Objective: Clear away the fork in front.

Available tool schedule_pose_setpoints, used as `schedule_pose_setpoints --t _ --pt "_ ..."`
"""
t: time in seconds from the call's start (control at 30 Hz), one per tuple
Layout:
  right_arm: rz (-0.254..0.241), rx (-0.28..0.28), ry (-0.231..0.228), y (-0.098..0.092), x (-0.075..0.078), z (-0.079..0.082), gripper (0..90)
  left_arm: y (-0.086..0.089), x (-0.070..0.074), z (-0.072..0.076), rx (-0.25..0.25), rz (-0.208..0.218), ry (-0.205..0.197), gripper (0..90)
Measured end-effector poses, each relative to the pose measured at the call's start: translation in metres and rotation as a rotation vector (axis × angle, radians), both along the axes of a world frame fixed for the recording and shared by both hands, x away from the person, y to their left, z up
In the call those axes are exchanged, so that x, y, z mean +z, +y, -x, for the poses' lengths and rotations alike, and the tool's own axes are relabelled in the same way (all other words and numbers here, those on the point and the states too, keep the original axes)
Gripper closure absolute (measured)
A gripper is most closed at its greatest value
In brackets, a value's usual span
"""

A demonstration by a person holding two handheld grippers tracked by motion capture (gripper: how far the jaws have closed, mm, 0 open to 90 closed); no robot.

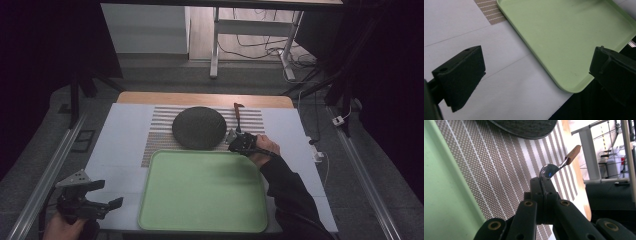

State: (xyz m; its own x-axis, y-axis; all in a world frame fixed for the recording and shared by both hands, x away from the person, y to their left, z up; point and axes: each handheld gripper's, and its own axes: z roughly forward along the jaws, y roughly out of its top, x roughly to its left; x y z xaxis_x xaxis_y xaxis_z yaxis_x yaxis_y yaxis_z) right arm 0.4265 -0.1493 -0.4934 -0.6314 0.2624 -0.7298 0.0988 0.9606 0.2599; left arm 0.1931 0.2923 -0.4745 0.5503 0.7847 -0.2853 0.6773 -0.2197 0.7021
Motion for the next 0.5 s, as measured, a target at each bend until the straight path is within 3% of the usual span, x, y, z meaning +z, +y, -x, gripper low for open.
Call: schedule_pose_setpoints --t 0.1,0.2,0.43,0.5 --pt "-0.055 0.002 0.009 -0.005 0.008 0.005 90.0 0.0 0.0 0.0 -0.001 0.0 0.0 0.0" --pt "-0.075 0.0 0.016 -0.006 0.011 0.007 90.0 0.0 0.0 0.0 -0.002 -0.003 -0.001 0.0" --pt "-0.211 -0.005 0.056 -0.014 0.026 0.02 90.0 -0.001 0.0 0.001 -0.009 -0.006 -0.003 0.0" --pt "-0.222 0.0 0.058 -0.016 0.028 0.02 90.0 -0.001 0.001 0.001 -0.01 -0.007 -0.005 0.0"
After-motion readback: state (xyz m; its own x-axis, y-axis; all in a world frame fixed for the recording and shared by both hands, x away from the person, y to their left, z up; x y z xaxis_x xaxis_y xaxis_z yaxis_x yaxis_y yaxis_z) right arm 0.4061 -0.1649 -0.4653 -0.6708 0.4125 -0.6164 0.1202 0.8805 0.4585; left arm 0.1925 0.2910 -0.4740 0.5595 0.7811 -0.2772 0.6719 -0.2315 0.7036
